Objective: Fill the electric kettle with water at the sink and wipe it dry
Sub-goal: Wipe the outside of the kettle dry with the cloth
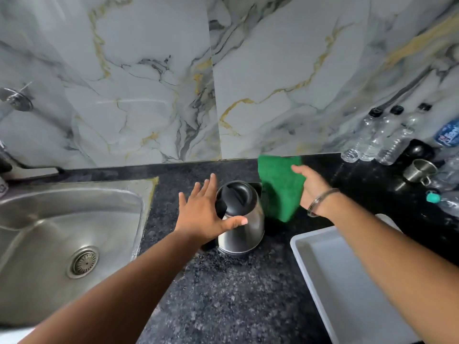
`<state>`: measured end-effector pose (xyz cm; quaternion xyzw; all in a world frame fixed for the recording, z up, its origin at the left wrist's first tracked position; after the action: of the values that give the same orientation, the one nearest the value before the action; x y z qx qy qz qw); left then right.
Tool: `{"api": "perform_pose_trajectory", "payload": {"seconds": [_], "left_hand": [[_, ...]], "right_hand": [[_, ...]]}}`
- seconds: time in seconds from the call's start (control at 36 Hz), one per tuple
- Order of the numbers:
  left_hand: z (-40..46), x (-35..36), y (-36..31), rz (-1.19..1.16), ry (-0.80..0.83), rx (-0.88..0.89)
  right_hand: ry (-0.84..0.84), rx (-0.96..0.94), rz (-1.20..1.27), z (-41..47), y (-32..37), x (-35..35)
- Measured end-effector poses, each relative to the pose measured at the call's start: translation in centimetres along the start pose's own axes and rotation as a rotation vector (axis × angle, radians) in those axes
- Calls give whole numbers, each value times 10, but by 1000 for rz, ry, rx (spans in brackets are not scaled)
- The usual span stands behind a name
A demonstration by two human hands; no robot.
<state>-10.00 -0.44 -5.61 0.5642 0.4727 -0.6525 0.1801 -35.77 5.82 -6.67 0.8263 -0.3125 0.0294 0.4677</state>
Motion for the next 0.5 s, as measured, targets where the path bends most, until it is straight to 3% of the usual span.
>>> {"api": "perform_pose_trajectory", "payload": {"seconds": [0.11, 0.17, 0.19, 0.25, 0.31, 0.39, 0.44, 0.5], "left_hand": [[-6, -14, -16, 241, 45, -82], [-11, -27, -49, 289, -62, -40], [-15, -31, -72, 191, -138, 39], [-25, -33, -123, -243, -217, 193], [-30, -22, -162, -876, -151, 173], [-35, 17, -209, -1753, 263, -15], [-41, 45, -226, -2090, 499, -219], [-45, 69, -230, -2141, 552, -276]], "right_hand": [[156, -194, 184, -81, 62, -1], [194, -254, 186, -120, 86, 5], [217, -279, 186, -137, 96, 9], [262, -338, 183, -167, 114, 15], [298, -419, 198, -191, 130, 16], [324, -489, 251, -213, 140, 5], [248, -456, 268, -210, 127, -17], [108, -350, 253, -196, 102, -51]]}}
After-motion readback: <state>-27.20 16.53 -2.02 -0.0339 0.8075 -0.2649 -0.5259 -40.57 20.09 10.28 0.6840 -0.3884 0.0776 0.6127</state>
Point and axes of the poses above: each hand's wrist, its own z-axis towards the middle knuckle, its own x-axis out of the palm, y = z × x, the point moved 6 cm from there along z, towards the middle knuckle, and after that the axes turned 2 degrees about x, right-handed, at the moved point
